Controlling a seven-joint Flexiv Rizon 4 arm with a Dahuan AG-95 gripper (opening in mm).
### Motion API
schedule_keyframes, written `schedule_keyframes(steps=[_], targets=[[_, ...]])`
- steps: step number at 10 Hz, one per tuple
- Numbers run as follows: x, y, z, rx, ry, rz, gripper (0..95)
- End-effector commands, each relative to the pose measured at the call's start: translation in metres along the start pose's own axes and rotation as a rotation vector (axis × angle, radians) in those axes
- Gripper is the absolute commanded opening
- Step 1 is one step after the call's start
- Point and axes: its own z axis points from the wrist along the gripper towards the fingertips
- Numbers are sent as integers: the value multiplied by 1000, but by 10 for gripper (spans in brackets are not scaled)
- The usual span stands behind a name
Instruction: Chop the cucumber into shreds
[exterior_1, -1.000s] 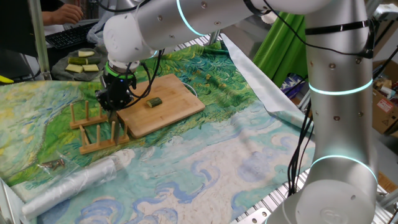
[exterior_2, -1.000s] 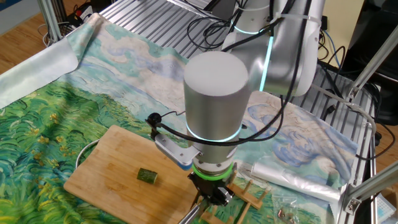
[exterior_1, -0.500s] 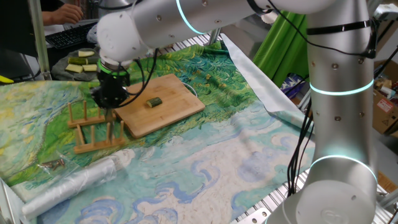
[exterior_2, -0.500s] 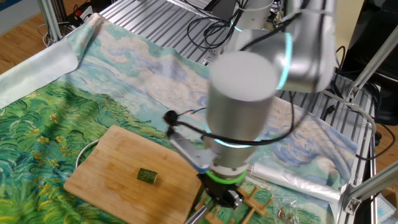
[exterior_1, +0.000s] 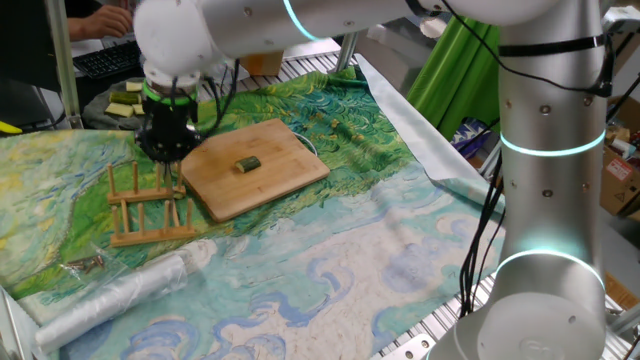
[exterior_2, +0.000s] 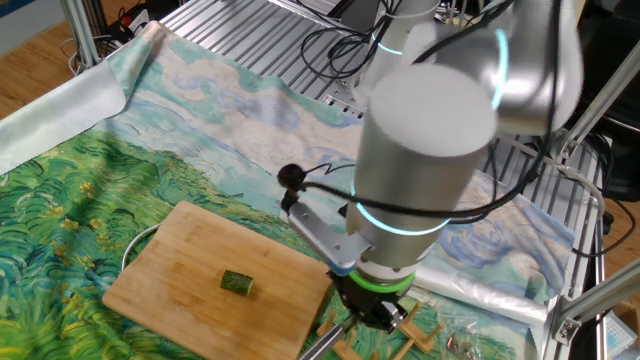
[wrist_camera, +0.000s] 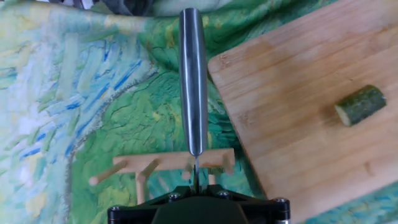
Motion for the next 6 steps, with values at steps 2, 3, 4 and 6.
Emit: schedule_keyframes(steps=[2,3,4,6], targets=[[3,-4,-31,25,22,13,0],[4,-9,-48,24,38,10,0],[4,-16,-59,26,47,-2,0],[-3,-31,-73,30,61,-47,0]])
